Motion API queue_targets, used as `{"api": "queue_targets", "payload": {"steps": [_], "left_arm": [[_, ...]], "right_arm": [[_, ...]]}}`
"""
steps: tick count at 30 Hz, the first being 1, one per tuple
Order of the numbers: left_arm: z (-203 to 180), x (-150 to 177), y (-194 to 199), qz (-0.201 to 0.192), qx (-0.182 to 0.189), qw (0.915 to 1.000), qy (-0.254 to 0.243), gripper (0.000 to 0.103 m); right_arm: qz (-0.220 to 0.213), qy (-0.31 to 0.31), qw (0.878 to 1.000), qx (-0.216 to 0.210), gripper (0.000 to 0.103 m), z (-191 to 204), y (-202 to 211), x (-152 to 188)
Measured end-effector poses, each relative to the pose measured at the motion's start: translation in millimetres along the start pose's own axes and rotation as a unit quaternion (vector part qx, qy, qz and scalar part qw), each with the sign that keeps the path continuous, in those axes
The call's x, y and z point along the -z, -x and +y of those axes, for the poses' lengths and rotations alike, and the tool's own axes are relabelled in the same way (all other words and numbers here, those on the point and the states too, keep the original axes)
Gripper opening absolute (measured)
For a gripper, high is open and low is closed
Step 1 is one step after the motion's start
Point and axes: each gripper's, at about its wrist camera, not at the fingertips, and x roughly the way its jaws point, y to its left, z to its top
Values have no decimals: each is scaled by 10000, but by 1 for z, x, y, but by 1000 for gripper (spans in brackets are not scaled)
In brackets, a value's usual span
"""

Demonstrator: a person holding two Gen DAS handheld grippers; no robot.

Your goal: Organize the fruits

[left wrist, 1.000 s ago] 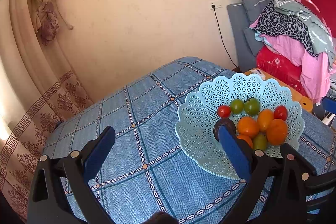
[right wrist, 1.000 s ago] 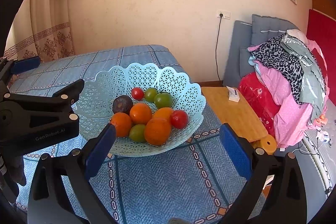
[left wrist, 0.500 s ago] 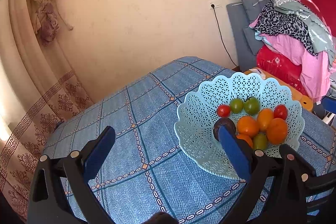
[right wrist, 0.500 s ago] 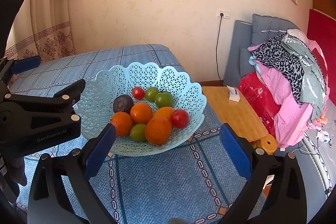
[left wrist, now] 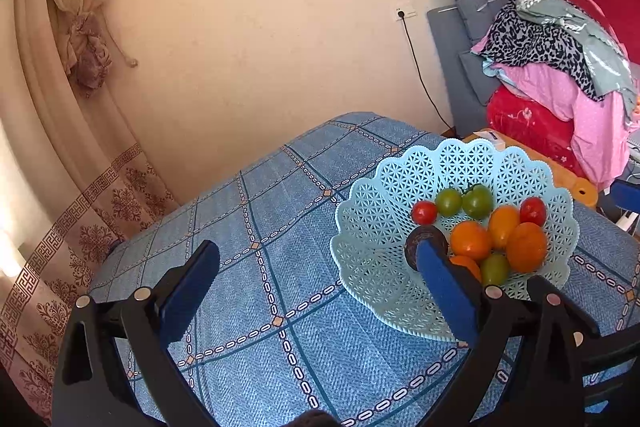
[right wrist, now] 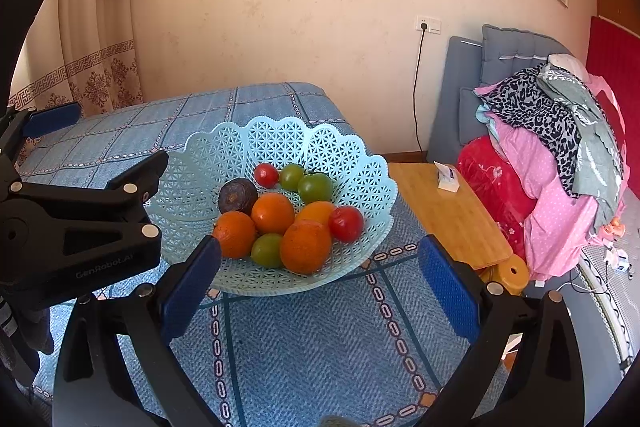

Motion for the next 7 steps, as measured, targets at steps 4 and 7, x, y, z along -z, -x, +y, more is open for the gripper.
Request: {"api": "queue_targets", "payload": {"steps": [4, 7], "left_arm": [[13, 3, 1, 167, 124, 9995, 225, 98], [29, 18, -1, 414, 145, 9982, 419, 98]], "right_arm": [[-4, 40, 10000, -52, 100, 5, 2, 1], [55, 94, 9998, -156, 100, 15, 1, 5]]}}
